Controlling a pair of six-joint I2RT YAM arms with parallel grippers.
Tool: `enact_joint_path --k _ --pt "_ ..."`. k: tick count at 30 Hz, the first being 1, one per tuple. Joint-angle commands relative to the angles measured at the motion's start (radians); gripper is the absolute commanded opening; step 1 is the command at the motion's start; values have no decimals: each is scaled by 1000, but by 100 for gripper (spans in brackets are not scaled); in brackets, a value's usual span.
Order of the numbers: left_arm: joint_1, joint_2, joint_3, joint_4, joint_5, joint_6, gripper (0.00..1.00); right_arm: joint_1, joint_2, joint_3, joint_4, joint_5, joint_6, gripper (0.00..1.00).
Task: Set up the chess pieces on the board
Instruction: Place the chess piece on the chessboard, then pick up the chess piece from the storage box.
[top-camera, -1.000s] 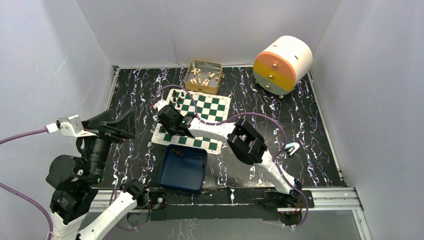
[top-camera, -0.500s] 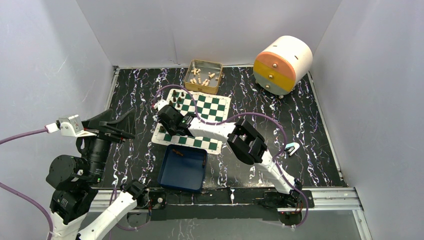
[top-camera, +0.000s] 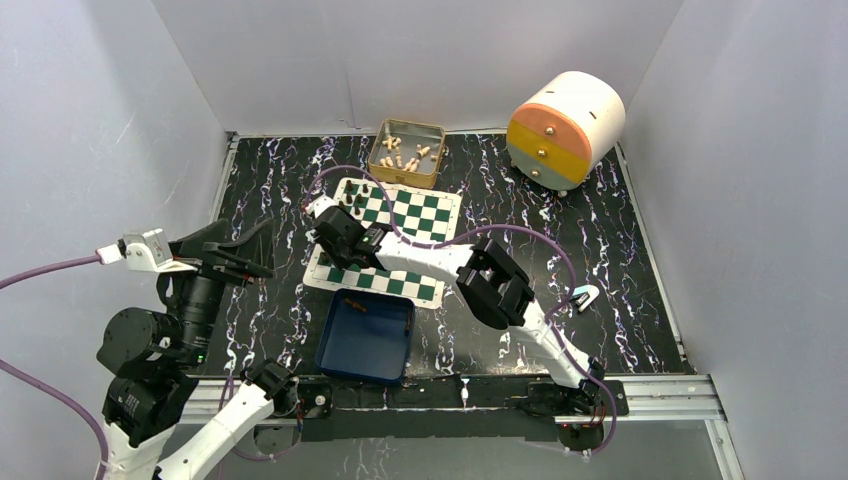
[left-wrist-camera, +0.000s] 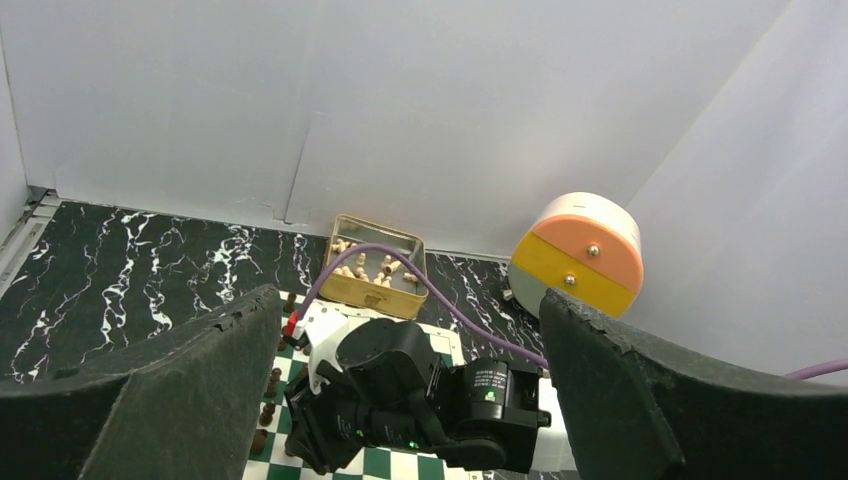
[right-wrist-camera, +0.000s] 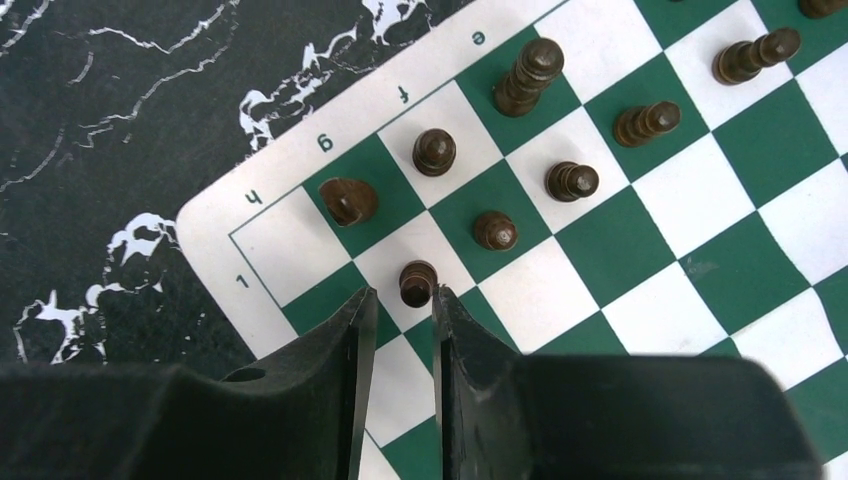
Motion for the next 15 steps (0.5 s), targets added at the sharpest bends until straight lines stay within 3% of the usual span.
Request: enact_joint_path --k 1,8,15 --pt "-4 19 4 -6 16 -1 98 -2 -40 87 -32 -22 34 36" --pt "-4 80 53 -70 35 -40 98 -2 -139 36 -61 -33 49 38" --pt "-4 86 69 -96 18 -85 98 -1 -273 -135 -51 -70 81 37"
